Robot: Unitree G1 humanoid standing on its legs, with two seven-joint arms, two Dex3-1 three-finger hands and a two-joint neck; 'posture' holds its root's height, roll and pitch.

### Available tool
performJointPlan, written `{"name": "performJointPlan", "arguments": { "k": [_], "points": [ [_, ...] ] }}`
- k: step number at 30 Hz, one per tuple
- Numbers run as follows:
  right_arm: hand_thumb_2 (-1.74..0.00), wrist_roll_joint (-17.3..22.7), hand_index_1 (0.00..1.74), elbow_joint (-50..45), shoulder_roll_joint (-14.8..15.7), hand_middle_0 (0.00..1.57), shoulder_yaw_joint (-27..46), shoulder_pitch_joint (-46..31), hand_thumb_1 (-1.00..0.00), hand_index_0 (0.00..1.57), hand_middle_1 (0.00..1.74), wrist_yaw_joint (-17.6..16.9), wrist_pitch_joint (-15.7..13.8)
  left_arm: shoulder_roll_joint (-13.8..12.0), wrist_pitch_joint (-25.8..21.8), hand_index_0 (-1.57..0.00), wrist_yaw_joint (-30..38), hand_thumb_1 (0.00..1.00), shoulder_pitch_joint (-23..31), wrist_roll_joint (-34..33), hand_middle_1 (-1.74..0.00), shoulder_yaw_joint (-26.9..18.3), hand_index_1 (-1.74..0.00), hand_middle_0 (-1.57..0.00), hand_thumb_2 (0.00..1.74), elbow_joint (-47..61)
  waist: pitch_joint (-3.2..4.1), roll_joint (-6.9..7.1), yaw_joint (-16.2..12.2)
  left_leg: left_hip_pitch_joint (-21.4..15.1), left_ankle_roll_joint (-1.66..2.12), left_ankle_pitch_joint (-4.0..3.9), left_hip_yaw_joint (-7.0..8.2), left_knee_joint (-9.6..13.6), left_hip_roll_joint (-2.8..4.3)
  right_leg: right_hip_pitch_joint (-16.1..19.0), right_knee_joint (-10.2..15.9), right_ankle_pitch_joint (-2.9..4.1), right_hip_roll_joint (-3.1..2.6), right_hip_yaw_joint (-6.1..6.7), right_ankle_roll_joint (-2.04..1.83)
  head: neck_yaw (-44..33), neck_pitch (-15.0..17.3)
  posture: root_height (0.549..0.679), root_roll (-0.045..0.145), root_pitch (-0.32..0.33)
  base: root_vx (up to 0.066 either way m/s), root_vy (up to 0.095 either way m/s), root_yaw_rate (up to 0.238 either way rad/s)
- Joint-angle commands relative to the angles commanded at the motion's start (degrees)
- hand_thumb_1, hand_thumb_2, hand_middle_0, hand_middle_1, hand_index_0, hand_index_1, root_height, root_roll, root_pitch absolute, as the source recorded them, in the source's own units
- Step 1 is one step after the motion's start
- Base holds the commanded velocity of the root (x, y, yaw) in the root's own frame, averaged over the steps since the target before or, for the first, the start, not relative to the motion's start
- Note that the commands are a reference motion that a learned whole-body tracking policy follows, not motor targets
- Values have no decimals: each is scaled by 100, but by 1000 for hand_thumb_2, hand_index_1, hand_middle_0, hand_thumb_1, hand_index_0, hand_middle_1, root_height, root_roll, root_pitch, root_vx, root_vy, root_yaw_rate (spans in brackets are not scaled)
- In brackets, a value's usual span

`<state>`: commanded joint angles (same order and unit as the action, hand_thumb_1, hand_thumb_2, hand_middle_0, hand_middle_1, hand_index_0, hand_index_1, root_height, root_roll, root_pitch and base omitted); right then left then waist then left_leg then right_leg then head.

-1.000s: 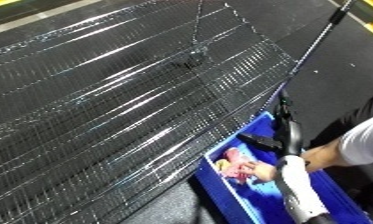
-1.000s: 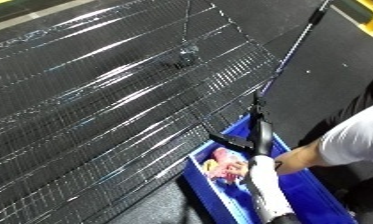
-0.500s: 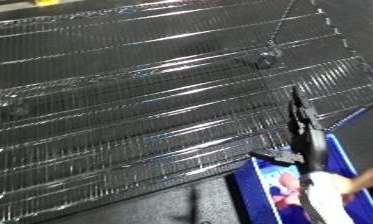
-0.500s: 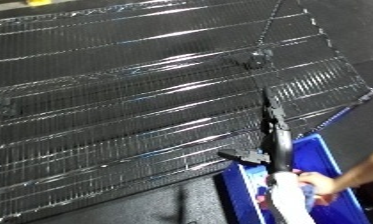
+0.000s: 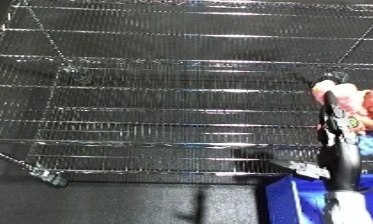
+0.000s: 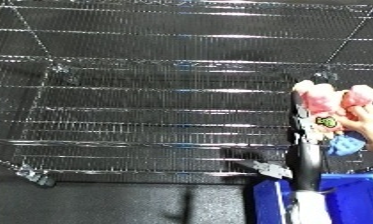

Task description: Pick up the object and place it into the box

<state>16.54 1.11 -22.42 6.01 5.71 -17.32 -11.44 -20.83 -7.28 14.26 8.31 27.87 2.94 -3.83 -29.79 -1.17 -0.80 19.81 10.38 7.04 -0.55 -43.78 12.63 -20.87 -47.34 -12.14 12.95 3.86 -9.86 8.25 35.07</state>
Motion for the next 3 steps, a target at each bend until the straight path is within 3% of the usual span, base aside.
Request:
{"name": "performJointPlan", "arguments": {
  "k": [3],
  "points": [
    [0,-130,0,-4,-35,0,-59,30,0,0,0,-38,30,-6,2,-1570,24,1000,0,-7,-1740,-1,-1740,-1570,1740,17,0,6,44,75,-18,0,-36,-61,-17,-80,-86,9,1,-3,-2,-108,-35,602,35,-236,-5,14,57]
  ]
}}
